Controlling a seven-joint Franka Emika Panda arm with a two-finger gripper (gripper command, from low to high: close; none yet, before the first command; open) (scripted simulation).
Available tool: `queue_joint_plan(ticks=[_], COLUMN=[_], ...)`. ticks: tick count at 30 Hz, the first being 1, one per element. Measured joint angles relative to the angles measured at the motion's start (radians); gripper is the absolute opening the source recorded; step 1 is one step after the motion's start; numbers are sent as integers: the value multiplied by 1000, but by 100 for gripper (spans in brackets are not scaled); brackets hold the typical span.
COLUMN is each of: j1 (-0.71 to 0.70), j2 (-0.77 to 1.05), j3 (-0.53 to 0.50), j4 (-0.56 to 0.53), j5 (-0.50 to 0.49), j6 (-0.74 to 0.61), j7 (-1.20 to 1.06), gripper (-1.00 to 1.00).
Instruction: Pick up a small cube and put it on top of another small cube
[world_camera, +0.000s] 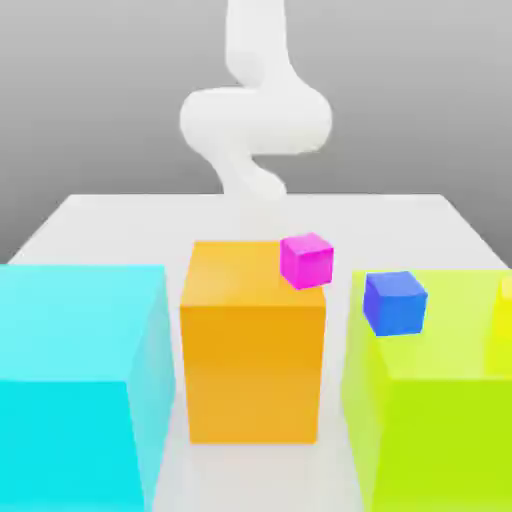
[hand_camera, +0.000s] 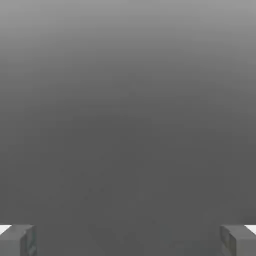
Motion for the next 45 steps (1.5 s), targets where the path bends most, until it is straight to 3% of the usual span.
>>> queue_joint_plan(ticks=[25,38,42,45], j1=[546,591,547,584], j2=[689,849,863,951], j3=[305,364,376,308], j4=[-157,-334,-400,-393], j5=[-276,-205,-138,-226], j6=[168,398,501,583], j7=[-1065,-1598,-1746,-1695], gripper=[0,0,0,0])
